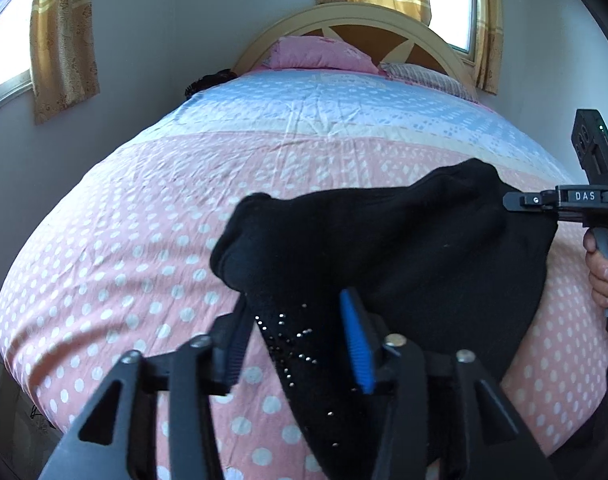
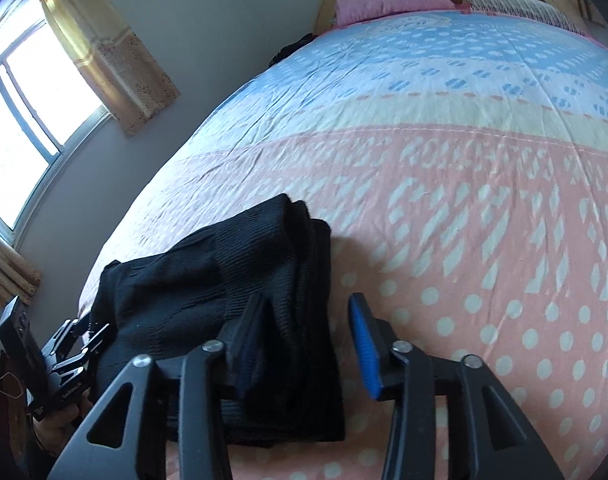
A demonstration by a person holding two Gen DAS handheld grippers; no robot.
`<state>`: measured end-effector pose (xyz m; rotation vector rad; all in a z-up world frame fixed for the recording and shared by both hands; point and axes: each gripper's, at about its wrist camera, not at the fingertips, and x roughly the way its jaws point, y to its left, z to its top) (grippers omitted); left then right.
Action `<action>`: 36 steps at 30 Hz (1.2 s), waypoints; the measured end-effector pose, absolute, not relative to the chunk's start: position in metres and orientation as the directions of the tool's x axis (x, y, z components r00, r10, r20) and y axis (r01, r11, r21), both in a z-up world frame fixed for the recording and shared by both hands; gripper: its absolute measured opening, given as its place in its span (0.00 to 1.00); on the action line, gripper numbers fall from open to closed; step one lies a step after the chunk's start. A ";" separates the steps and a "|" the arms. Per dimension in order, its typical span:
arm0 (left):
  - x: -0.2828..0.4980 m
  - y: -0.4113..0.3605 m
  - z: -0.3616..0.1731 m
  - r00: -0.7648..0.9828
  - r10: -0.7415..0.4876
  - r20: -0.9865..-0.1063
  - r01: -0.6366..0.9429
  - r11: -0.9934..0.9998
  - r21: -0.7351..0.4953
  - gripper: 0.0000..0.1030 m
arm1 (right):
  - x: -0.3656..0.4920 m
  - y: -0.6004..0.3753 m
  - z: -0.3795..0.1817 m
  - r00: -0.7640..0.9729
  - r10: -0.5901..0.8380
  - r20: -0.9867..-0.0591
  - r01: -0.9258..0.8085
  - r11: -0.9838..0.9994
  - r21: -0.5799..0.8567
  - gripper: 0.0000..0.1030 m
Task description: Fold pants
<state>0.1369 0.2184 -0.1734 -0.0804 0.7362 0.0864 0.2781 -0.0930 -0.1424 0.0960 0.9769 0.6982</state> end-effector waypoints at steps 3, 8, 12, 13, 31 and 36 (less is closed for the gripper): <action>0.134 0.221 -0.177 0.751 0.089 -0.654 -0.134 0.991 -0.019 0.70 | 0.274 -0.106 -0.134 0.418 0.557 -0.717 -0.468 0.809 0.356 0.54; 0.119 0.229 -0.173 0.745 0.103 -0.659 -0.148 0.989 -0.013 0.74 | 0.250 -0.131 -0.106 0.547 0.449 -0.707 -0.380 0.885 0.268 0.55; 0.098 0.231 -0.159 0.729 0.129 -0.672 -0.165 0.986 0.010 0.75 | 0.202 -0.138 -0.076 0.618 0.410 -0.671 -0.383 0.902 0.199 0.59; 0.091 0.231 -0.154 0.733 0.131 -0.667 -0.166 0.986 0.012 0.75 | 0.185 -0.139 -0.065 0.638 0.409 -0.652 -0.391 0.902 0.183 0.60; 0.011 0.208 -0.048 0.897 0.136 -0.420 -0.163 0.986 -0.029 0.97 | 0.048 -0.112 0.020 0.720 0.511 -0.470 -0.549 0.833 0.065 0.71; 0.009 0.201 -0.046 0.902 0.134 -0.410 -0.152 0.988 -0.012 0.97 | 0.043 -0.114 0.020 0.717 0.512 -0.473 -0.555 0.830 0.058 0.71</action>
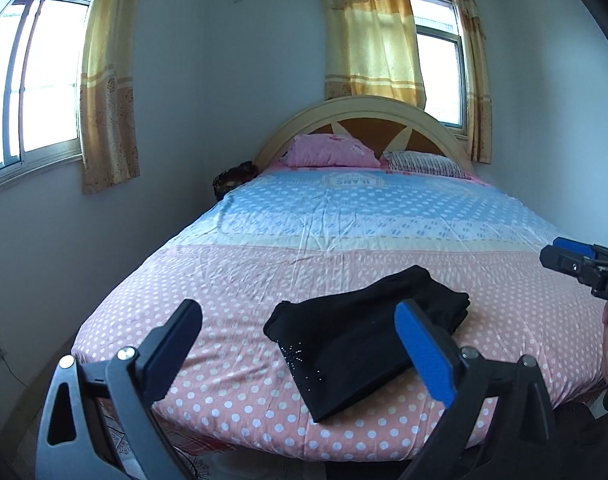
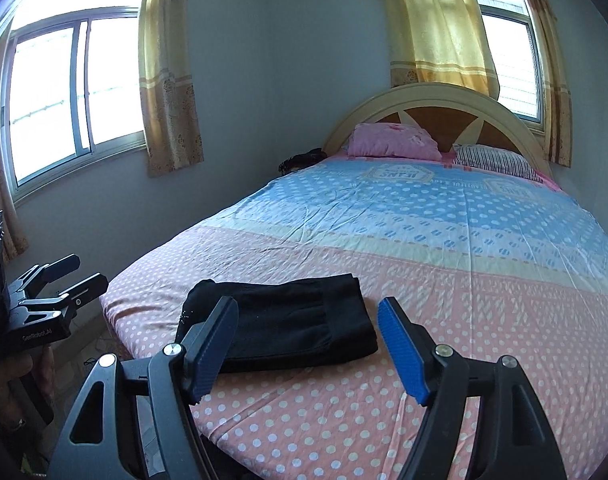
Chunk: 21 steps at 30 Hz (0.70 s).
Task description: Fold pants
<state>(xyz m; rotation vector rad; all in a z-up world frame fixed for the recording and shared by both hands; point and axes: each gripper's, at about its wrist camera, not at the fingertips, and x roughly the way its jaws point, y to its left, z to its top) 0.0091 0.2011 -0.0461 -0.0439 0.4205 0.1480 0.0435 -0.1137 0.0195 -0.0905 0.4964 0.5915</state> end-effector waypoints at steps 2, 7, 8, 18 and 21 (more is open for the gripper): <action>0.008 0.199 -0.046 0.900 0.137 -0.413 -0.156 0.988 -0.013 0.97 | 0.043 -0.113 0.019 0.716 0.513 -0.473 -0.554 0.830 0.060 0.71; 0.008 0.199 -0.044 0.902 0.137 -0.410 -0.156 0.988 -0.013 0.97 | 0.041 -0.113 0.018 0.713 0.517 -0.474 -0.559 0.827 0.060 0.71; 0.008 0.199 -0.044 0.901 0.138 -0.411 -0.157 0.987 -0.013 0.97 | 0.040 -0.113 0.018 0.713 0.517 -0.474 -0.560 0.827 0.060 0.71; 0.007 0.200 -0.047 0.899 0.147 -0.412 -0.169 0.986 -0.017 0.97 | 0.038 -0.113 0.018 0.709 0.522 -0.474 -0.565 0.823 0.061 0.71; 0.007 0.200 -0.047 0.898 0.147 -0.414 -0.169 0.985 -0.016 0.97 | 0.038 -0.113 0.016 0.708 0.521 -0.476 -0.564 0.824 0.063 0.71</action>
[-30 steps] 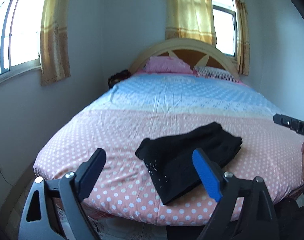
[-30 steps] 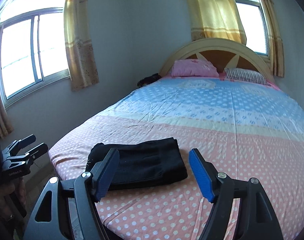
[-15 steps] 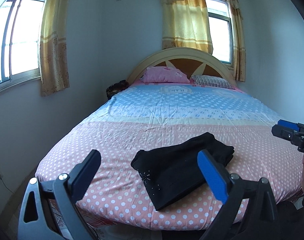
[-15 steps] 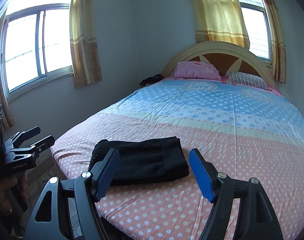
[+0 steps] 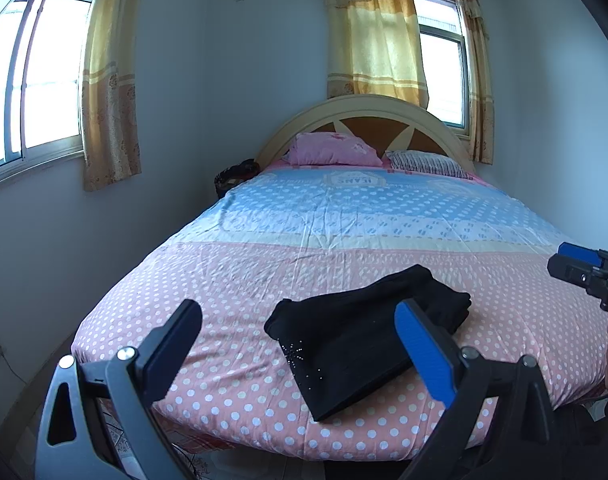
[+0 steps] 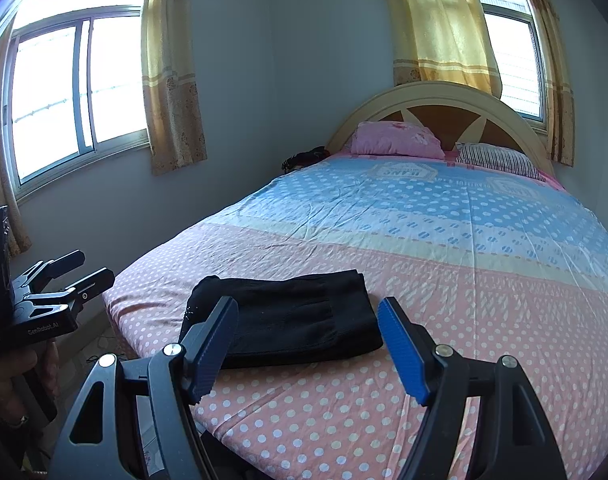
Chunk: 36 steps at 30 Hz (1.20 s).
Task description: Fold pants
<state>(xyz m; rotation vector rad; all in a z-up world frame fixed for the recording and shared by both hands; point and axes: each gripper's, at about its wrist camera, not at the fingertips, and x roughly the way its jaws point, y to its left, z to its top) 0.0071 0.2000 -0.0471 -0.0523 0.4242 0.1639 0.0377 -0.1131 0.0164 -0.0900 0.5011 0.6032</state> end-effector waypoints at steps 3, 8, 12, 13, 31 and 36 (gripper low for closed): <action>0.007 0.199 -0.047 0.898 0.148 -0.415 -0.169 0.986 -0.015 0.97 | 0.038 -0.113 0.017 0.708 0.521 -0.476 -0.564 0.823 0.062 0.71; 0.007 0.200 -0.047 0.897 0.149 -0.417 -0.170 0.985 -0.013 0.97 | 0.036 -0.114 0.016 0.712 0.523 -0.468 -0.567 0.822 0.056 0.71; 0.007 0.199 -0.047 0.896 0.155 -0.416 -0.176 0.984 -0.011 1.00 | 0.036 -0.115 0.016 0.716 0.521 -0.464 -0.564 0.824 0.056 0.71; 0.007 0.199 -0.047 0.895 0.158 -0.416 -0.179 0.984 -0.012 1.00 | 0.036 -0.115 0.016 0.717 0.521 -0.463 -0.563 0.825 0.056 0.71; 0.008 0.196 -0.043 0.894 0.163 -0.417 -0.189 0.982 -0.021 1.00 | 0.029 -0.112 0.016 0.725 0.526 -0.445 -0.571 0.820 0.040 0.71; 0.009 0.196 -0.044 0.891 0.167 -0.422 -0.191 0.981 -0.015 1.00 | 0.028 -0.111 0.016 0.722 0.528 -0.447 -0.574 0.818 0.040 0.71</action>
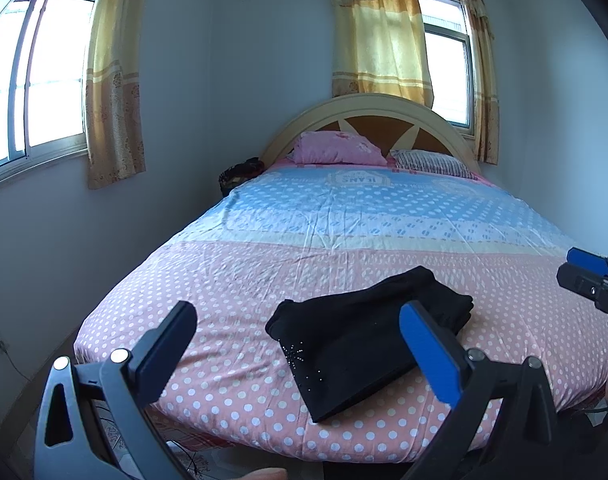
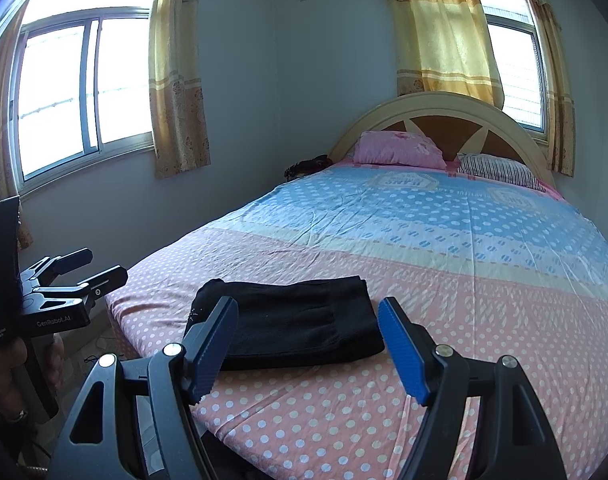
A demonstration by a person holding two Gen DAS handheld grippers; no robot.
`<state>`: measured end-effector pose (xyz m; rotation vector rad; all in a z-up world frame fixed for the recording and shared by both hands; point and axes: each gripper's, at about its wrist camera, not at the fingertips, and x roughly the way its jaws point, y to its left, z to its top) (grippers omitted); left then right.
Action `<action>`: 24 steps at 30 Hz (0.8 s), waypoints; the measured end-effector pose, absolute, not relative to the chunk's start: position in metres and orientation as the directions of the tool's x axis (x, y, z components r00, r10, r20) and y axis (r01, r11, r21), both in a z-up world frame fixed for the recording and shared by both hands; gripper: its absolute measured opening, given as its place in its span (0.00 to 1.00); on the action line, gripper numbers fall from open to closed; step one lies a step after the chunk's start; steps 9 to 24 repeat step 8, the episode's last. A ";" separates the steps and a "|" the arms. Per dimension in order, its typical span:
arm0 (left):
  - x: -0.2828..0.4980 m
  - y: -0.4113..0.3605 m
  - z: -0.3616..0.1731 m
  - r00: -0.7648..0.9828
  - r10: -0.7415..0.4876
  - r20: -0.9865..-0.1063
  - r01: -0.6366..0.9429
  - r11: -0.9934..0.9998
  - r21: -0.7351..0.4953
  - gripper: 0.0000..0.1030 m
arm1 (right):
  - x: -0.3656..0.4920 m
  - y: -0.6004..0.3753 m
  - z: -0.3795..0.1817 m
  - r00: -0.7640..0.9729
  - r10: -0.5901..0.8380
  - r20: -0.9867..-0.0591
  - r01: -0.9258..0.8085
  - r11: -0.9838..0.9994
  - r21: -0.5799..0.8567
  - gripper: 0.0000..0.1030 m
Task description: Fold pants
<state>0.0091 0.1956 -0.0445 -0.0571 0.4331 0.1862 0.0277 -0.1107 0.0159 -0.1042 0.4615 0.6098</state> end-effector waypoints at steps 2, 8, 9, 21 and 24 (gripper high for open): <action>0.010 0.195 -0.046 0.889 0.167 -0.427 -0.192 0.981 -0.014 1.00 | 0.027 -0.110 0.015 0.721 0.529 -0.448 -0.575 0.817 0.039 0.71; 0.011 0.191 -0.051 0.889 0.179 -0.422 -0.193 0.981 0.011 1.00 | 0.027 -0.109 0.014 0.719 0.528 -0.452 -0.576 0.816 0.038 0.71; 0.011 0.191 -0.051 0.889 0.179 -0.422 -0.193 0.981 0.011 1.00 | 0.027 -0.109 0.014 0.719 0.528 -0.452 -0.576 0.816 0.038 0.71; 0.011 0.191 -0.051 0.889 0.179 -0.422 -0.193 0.981 0.011 1.00 | 0.027 -0.109 0.014 0.719 0.528 -0.452 -0.576 0.816 0.038 0.71; 0.011 0.191 -0.051 0.889 0.179 -0.422 -0.193 0.981 0.011 1.00 | 0.027 -0.109 0.014 0.719 0.528 -0.452 -0.576 0.816 0.038 0.71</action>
